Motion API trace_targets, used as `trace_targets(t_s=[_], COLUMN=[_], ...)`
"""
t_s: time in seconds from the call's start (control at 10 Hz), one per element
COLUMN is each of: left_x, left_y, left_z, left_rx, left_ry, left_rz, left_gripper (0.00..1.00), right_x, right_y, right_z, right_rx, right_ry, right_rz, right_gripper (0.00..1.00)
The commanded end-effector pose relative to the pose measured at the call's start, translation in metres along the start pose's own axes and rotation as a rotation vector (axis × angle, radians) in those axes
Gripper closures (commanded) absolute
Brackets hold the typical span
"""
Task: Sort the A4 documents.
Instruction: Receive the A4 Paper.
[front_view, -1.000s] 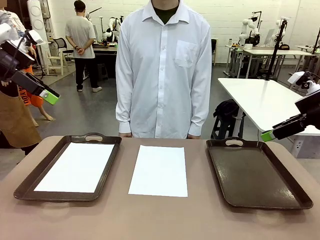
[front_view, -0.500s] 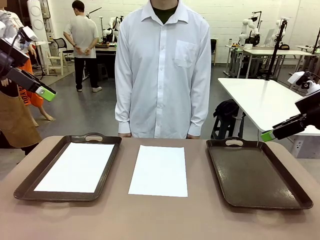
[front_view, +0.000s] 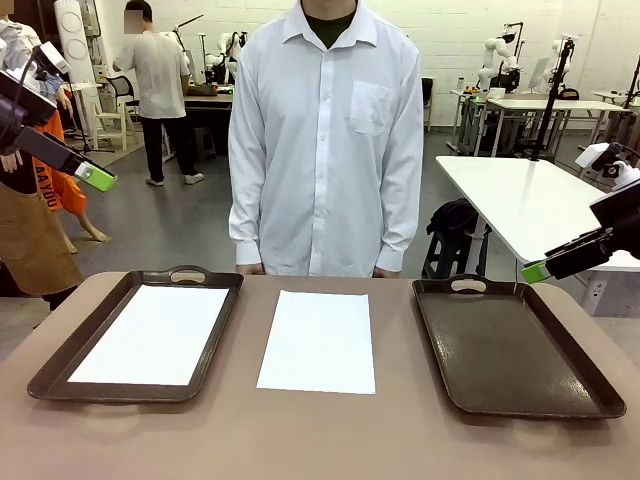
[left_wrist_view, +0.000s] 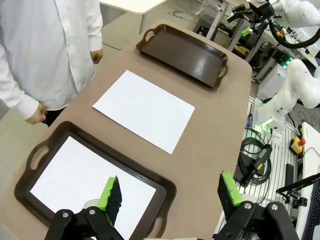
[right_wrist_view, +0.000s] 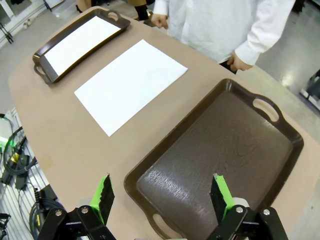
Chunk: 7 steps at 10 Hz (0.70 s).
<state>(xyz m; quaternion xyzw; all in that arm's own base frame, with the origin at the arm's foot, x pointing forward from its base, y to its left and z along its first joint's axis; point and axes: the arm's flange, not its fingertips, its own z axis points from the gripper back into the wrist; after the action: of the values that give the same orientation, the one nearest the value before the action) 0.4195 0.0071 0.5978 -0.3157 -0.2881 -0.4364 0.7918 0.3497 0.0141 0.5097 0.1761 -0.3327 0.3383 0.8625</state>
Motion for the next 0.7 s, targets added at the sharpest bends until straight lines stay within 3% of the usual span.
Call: trace_targets(t_s=[0.0,0.6], left_x=[-0.0010,-0.0010], left_y=[0.0001,0.0001], left_z=[-0.0003,-0.0003], left_rx=[0.000,0.000], left_ry=[0.009,0.009], left_rz=[-0.003,-0.003], left_gripper=[0.00,0.00], right_x=[-0.0011,-0.0011], right_y=[-0.0021,-0.0021], right_z=[-0.0025,-0.0025], right_rx=[0.020,0.020], right_ry=[-0.008,-0.008], right_rz=[0.002,0.002], right_gripper=[0.00,0.00])
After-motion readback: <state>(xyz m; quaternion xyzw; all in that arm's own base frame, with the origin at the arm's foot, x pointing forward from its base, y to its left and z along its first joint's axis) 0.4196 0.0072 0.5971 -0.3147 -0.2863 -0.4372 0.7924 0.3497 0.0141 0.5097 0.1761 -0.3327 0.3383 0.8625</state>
